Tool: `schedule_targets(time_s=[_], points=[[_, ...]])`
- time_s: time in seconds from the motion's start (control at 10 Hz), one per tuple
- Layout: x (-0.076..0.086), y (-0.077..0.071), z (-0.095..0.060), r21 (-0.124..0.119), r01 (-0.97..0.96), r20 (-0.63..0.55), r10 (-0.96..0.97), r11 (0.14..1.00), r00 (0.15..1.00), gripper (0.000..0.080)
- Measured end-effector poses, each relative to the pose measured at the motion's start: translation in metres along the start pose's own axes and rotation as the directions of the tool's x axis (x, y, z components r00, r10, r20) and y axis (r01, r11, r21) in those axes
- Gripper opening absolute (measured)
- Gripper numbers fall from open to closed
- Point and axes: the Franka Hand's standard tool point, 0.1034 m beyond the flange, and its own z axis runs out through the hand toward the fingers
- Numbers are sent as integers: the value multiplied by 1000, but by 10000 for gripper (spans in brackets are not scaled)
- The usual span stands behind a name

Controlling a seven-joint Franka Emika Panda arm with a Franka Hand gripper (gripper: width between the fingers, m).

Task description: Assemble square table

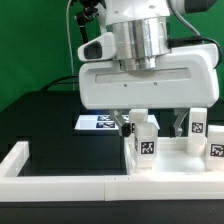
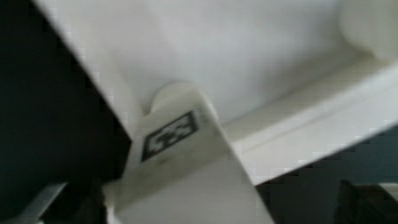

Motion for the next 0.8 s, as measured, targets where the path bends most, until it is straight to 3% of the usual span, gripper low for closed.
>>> schedule_targets(time_s=[0.1, 0.2, 0.3, 0.4, 0.6, 0.8], points=[[0, 0, 0, 4, -22, 0, 22, 1000, 1000, 631], [0, 0, 0, 4, -38, 0, 38, 999, 999, 505], [0, 0, 0, 4, -43, 0, 43, 999, 999, 505], [0, 1, 0, 3, -103, 0, 103, 995, 995, 320], [1, 4, 0, 3, -261, 1, 261, 965, 965, 305], [2, 9, 1, 26, -431, 5, 431, 902, 902, 305]])
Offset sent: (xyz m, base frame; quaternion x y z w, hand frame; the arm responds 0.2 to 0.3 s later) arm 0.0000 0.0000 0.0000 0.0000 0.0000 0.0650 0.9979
